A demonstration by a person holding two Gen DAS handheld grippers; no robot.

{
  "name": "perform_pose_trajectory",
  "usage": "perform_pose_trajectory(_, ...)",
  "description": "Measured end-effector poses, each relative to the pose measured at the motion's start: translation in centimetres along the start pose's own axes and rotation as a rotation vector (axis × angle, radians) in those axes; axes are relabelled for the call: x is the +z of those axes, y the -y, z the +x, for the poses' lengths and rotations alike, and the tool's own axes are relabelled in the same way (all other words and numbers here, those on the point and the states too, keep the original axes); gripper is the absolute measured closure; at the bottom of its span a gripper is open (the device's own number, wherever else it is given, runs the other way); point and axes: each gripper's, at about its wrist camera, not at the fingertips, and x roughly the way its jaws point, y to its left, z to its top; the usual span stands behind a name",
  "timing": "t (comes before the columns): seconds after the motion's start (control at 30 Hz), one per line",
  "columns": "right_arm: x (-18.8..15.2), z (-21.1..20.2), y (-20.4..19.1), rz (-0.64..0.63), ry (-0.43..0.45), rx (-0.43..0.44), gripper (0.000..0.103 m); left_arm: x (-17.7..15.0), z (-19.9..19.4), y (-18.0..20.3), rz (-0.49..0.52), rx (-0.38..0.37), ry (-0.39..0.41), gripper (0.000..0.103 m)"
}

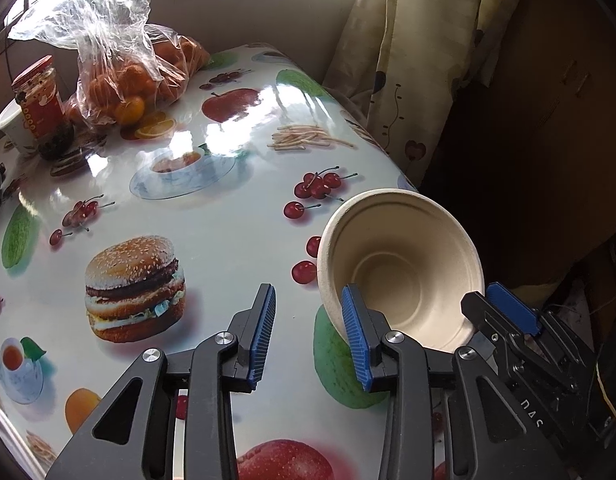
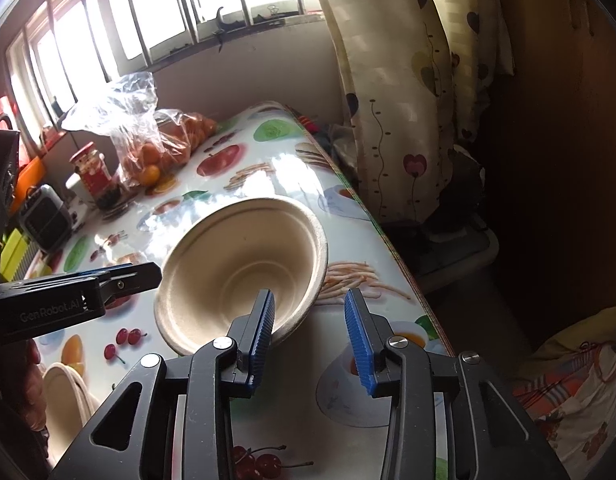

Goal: Organize plates and bowls
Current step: 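Move both tools to the remaining beige bowls and close on their rims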

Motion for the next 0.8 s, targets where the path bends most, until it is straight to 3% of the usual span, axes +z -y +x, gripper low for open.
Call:
perform_pose_trajectory(0.13, 0.0, 0.3, -0.1, 0.000, -0.004, 0.005, 0.073, 0.1, 0.3, 0.0, -0.004, -0.006, -0.011, 0.071)
perform_pose_trajectory(0.2, 0.1, 0.4, -0.2, 0.001, -0.005, 0.006, 0.075, 0.1, 0.6, 0.0, -0.009, -0.015, -0.022, 0.078)
perform_pose_trajectory(0.8, 0.0, 0.6, -0.3, -0.003, -0.010, 0.008, 0.084, 0.0, 0.8, 0.6, -0.008, -0.041, -0.027, 0.090)
